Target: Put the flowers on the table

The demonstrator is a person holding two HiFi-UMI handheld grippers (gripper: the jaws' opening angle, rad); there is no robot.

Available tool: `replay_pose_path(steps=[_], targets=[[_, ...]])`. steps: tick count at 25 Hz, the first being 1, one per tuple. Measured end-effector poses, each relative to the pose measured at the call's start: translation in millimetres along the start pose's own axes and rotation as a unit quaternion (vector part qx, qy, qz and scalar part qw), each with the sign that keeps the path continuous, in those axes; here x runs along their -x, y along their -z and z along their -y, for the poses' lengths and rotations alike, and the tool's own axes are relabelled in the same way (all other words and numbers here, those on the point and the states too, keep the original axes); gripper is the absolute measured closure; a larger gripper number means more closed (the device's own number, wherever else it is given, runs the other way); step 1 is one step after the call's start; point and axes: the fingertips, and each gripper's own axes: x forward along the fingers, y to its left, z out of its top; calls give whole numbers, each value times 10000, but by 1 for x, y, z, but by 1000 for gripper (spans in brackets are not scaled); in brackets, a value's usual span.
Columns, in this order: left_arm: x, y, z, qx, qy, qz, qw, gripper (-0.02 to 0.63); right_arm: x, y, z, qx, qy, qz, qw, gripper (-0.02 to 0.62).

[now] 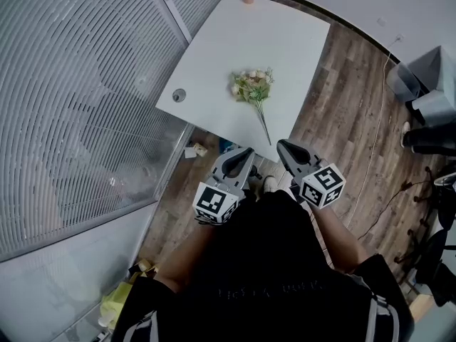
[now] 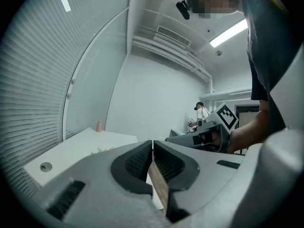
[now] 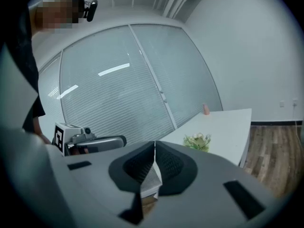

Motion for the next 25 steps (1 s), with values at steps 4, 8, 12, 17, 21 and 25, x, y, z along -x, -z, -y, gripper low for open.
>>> replay_pose_path(steps=[4,8,12,17,21,25], targets=[[3,-7,2,-17,22,49,10000,584,11,-18,-14,379,-78,145,9991,561],[5,-18,3,-94,8,170,9998,584,18,-39,-31,511,-213,379,9977,561],[8,-35,6,-128,-11,310,9994,584,22,-55,-47,697,-340,546,9955,561],[12,-55,11,-144,-62,416,9990,584,28,-65,-65,939,-493,677,9921,561],[12,-60,10,-58,-72,452,9989,584,32,-76,-71,1303,-463,889,9864,561],[11,-69,12,-197,-99,570,9981,584,36,-83,-70,1288,-489,961,9858,561]])
